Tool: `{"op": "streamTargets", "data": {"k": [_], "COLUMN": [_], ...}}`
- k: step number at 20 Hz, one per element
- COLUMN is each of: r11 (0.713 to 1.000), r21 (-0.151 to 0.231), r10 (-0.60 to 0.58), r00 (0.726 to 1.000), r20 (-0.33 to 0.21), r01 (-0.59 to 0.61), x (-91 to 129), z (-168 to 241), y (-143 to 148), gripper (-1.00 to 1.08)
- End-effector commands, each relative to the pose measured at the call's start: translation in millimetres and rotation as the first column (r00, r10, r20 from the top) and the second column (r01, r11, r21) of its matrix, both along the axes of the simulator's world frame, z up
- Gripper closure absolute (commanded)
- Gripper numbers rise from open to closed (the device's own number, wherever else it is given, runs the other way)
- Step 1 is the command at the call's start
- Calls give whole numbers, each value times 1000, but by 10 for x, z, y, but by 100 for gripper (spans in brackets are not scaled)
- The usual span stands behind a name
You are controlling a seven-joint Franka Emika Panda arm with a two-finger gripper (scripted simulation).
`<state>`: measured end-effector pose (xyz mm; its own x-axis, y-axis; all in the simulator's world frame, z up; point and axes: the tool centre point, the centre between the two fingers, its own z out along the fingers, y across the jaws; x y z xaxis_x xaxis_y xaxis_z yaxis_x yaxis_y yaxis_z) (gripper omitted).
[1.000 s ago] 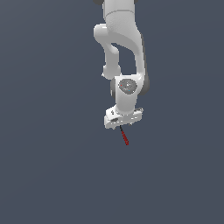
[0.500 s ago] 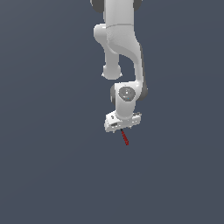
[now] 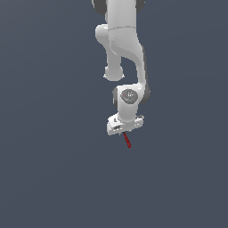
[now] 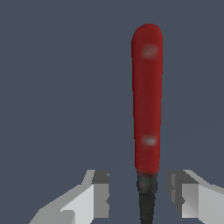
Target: Pick up the object and move it to a goal position.
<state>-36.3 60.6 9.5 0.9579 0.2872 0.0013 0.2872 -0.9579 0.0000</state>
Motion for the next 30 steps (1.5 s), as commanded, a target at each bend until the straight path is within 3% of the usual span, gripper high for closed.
{"op": "streamTargets", "data": {"k": [1,15,30], "r11": [1000,1000,1000], "r21": [0,0,0], "r10": [-3,1,-1], "r00": [1000,1000,1000], "r20": [-1,1,-1], "r01": [3,-1,1], "x": [1,1,14], "z": [-33,282,1555], "y": [-13,-34,-210], "gripper": [108,108,108]}}
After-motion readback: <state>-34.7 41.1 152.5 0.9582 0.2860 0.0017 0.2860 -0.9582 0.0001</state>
